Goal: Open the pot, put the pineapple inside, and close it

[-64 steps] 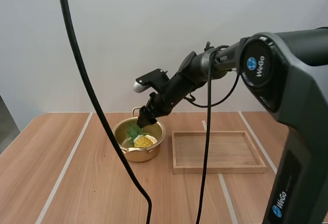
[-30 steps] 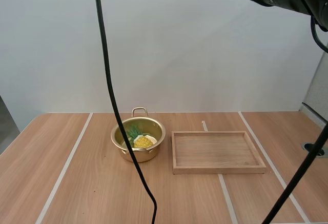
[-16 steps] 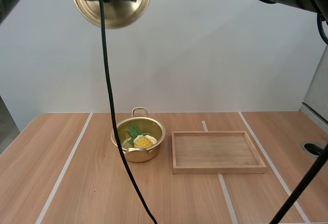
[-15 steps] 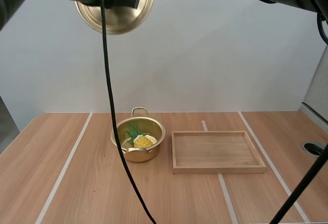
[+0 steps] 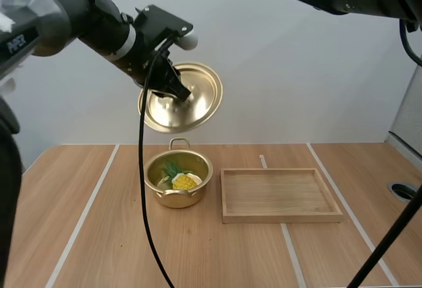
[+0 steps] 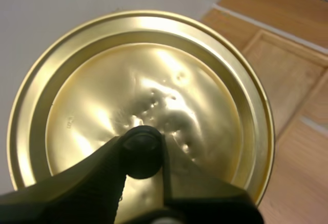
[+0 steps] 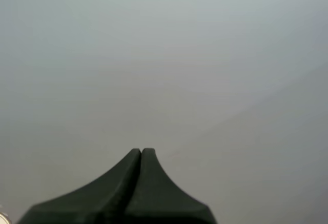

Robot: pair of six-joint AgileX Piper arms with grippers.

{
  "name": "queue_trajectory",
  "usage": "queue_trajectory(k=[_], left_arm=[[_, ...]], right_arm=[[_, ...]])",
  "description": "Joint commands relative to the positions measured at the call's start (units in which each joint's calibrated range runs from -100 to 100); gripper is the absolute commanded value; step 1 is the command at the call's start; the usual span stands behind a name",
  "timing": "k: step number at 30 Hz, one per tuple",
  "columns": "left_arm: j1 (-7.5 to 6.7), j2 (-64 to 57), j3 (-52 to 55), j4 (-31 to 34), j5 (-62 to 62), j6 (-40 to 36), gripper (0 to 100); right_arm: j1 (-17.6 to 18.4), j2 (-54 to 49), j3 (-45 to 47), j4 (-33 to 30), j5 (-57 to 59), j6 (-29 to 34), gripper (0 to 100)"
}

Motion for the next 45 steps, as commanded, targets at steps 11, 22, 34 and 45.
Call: queue_trajectory(k=[11,22,34,45], left_arm=[[0.09,18.34,0.06,5.98,4.54,-1.39,0],[0.09,26.71,0.06,6.65,-1.45,-1.06,0],[0.09,29.37,0.06,6.17,-0.17,-0.02,0],[0.09,30.36,0.06,2.87,0.34,0.87,0]], right_arm=[[-0.15,-0.8,-0.06,-0.31,7.24,-0.62,0],[-0.15,-0.8,-0.06,-2.08,10.08,-0.62,0],[-0.15,-0.8,-0.06,-2.78,10.26,-0.62,0],[-0.15,-0.8,-0.06,-2.78,11.99,-0.62,0]])
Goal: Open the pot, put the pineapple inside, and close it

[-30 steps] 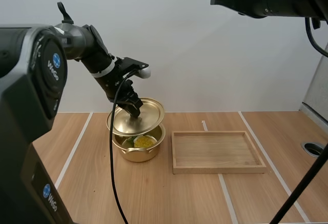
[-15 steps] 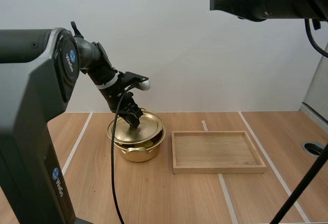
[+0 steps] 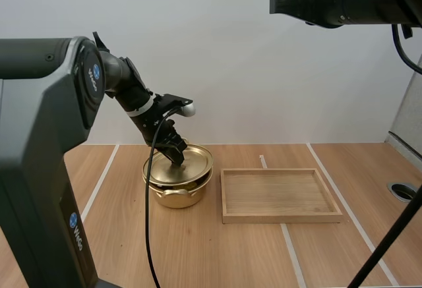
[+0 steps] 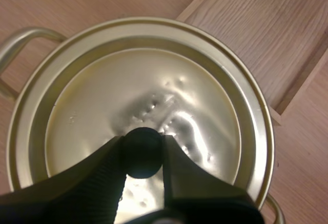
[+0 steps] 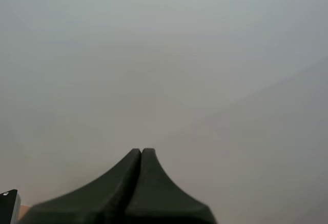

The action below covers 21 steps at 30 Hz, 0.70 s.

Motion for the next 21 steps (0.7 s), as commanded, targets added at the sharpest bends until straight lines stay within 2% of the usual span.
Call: queue_trajectory(k=[1,18,21], left_arm=[[0.08,0.32,0.06,-1.15,1.02,0.15,0],[0.08,0.32,0.06,-0.13,4.68,-0.01,0],[0.08,0.32,0.06,-0.13,5.04,-0.21,9]], right_arm=[[-0.15,-0.8,-0.06,-0.64,0.85,-0.58,0],[-0.15,-0.8,-0.06,-0.64,0.85,-0.58,0],[-0.15,-0.8,-0.06,-0.64,0.85,-0.58,0]])
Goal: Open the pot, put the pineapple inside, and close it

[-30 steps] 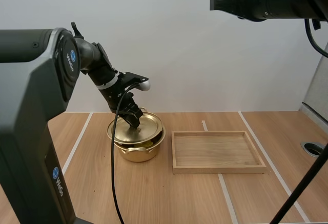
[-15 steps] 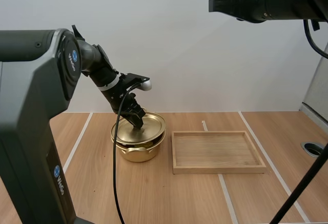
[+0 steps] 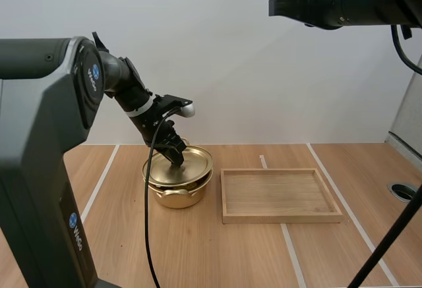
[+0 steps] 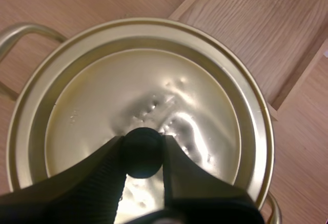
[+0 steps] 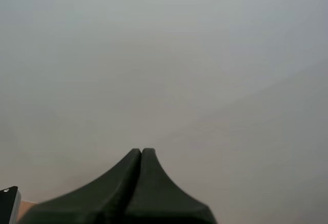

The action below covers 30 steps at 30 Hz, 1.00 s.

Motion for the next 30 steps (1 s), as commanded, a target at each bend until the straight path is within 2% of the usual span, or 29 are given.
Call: queue_trajectory(k=[1,3,6,7,9,10,16,23,26,30], left_arm=[[0.08,0.32,0.06,-0.46,2.79,-0.56,15],[0.08,0.32,0.06,-0.81,2.79,-0.56,30],[0.08,0.32,0.06,-3.21,2.79,-0.56,61],[0.08,0.32,0.06,-4.67,2.79,-0.47,75],[0.08,0.32,0.06,-6.82,2.79,0.2,94],[0.08,0.32,0.06,-7.85,2.79,0.85,100],[0.08,-1.16,0.06,-8.44,2.79,0.77,100],[0.08,-10.09,-5.03,-10.69,2.79,-0.75,100],[0.1,-15.75,-8.5,-14.12,2.79,-0.65,100],[0.28,-24.83,-10.0,-24.14,2.79,-0.56,100]], right_arm=[[-0.15,-0.8,-0.06,-0.3,0.17,-0.24,0],[-0.15,-0.8,-0.06,-0.3,0.17,-0.24,0],[-0.15,-0.8,-0.06,-0.3,0.17,-0.24,0],[-0.15,-0.8,-0.06,-0.3,0.17,-0.24,0],[-0.15,-0.8,-0.06,-0.3,0.17,-0.24,0],[-0.15,-0.8,-0.06,-0.3,0.17,-0.24,0],[-0.15,-0.8,-0.06,-0.3,0.52,-0.24,0],[-0.15,-0.39,-0.06,-0.8,2.88,-0.24,0],[-0.15,-0.39,-0.06,-3.37,2.88,-0.24,0],[-0.15,-0.39,-0.06,-7.14,2.92,-0.24,0]])
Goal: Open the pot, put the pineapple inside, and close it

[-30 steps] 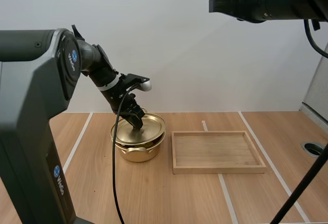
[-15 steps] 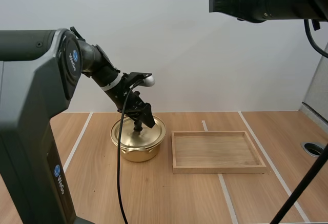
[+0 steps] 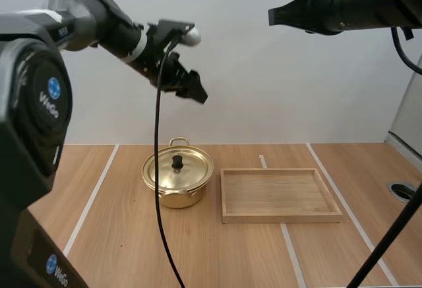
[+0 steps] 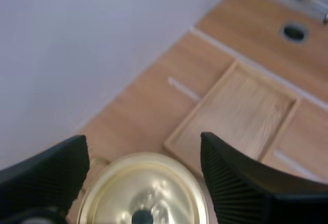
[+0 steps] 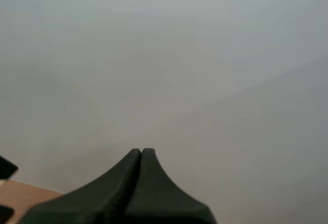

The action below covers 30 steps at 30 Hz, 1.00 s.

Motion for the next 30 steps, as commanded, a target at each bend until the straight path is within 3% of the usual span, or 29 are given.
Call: queue_trajectory(k=[1,6,11,18,21,25,30], left_arm=[[0.04,-7.19,-0.56,-9.22,0.66,0.03,100],[0.04,-18.95,2.33,-20.59,-1.05,1.54,100],[0.04,-32.15,7.0,-19.54,-13.29,1.54,100],[0.04,-51.28,10.62,-4.8,-43.58,-1.81,100],[0.04,-57.39,10.62,3.24,-51.34,-13.49,100],[0.04,-63.26,11.21,14.91,-51.71,-30.18,100],[-0.05,-71.46,18.55,30.25,-50.44,-41.15,100]], right_arm=[[-0.15,-0.39,-0.06,-3.25,0.12,-0.24,0],[-0.15,-0.5,-0.06,-6.96,3.63,-0.24,0],[-0.15,-0.59,-0.06,-3.56,-0.28,0.08,0],[-0.15,-0.59,-0.06,5.1,-3.98,-6.63,0],[-0.15,-0.59,-0.06,10.78,-3.98,-8.83,0],[-0.15,-1.03,-0.06,18.66,-3.98,-9.96,0],[-0.15,-4.17,-0.02,24.55,1.95,-16.29,0]])
